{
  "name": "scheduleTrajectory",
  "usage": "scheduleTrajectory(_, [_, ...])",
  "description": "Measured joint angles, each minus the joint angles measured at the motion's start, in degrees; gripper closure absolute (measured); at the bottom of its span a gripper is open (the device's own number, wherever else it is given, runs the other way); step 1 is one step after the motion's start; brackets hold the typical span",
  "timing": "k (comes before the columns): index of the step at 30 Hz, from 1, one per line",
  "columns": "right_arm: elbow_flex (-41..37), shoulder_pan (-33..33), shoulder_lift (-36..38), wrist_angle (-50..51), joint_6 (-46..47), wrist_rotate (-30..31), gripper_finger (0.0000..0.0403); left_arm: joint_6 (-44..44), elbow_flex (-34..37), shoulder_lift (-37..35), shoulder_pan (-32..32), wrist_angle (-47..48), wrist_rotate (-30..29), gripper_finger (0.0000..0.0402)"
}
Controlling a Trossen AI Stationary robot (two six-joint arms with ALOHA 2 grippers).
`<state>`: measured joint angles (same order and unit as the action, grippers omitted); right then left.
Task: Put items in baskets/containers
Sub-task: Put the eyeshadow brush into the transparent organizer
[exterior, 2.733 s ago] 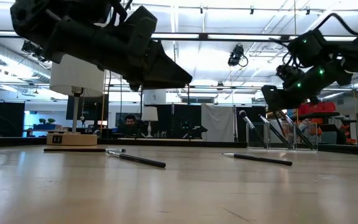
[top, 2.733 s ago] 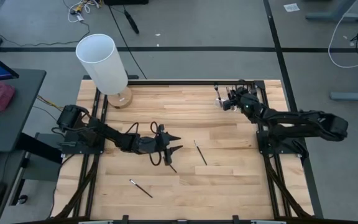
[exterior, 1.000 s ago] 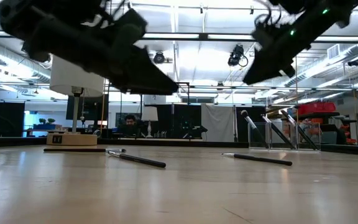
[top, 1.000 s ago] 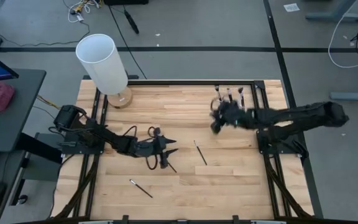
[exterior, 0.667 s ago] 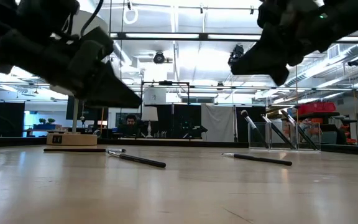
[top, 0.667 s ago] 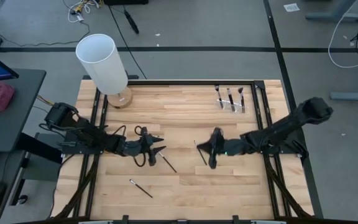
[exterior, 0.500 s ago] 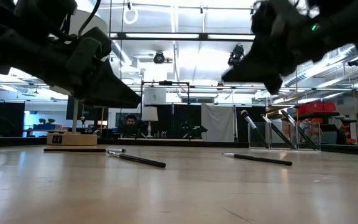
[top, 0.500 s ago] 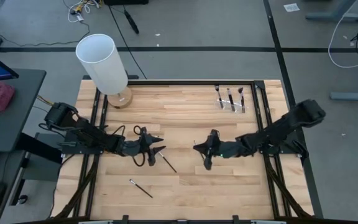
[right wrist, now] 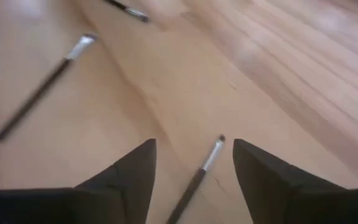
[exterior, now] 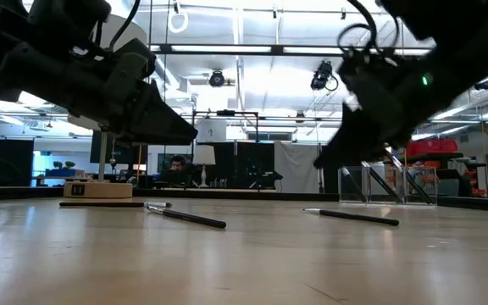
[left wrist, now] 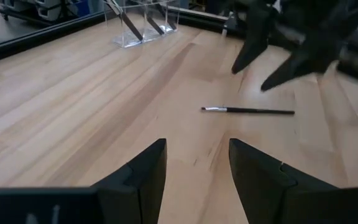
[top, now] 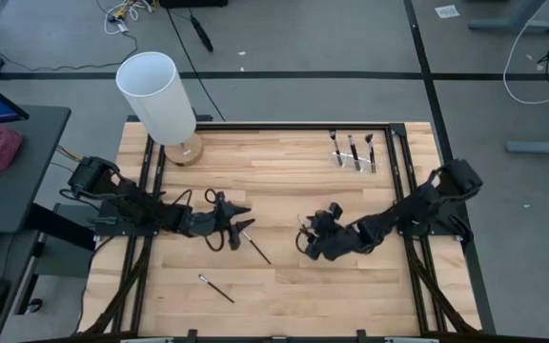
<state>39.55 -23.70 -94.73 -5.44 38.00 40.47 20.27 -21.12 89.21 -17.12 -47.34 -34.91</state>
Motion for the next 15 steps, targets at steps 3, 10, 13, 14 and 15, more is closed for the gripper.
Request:
scheduleTrajectory(3, [0.0,-1.1,-5.1,-1.7,6.0,5.2,0.0179,0.0,0.0,0.0,0.7,-0.2,0.0,0.0225])
scheduleTrajectory(10, [0.1,-1.5,-16.6,-12.5,11.1,7.8,0.0199,-0.1,0.0,0.0,2.2,-0.6,0.0,0.0225])
scheduleTrajectory(13, [0.2,-2.1,-19.0,-11.2,14.9,9.6,0.0218,-0.1,0.0,0.0,2.5,-0.7,0.0,0.0225])
scheduleTrajectory(14, [0.3,-2.4,-19.5,-10.2,16.0,10.3,0.0224,0.0,0.0,0.0,2.6,-0.8,0.0,0.0225])
scheduleTrajectory(15, [0.4,-2.8,-19.8,-9.3,16.9,10.9,0.0231,0.0,0.0,0.0,2.6,-0.8,0.1,0.0225])
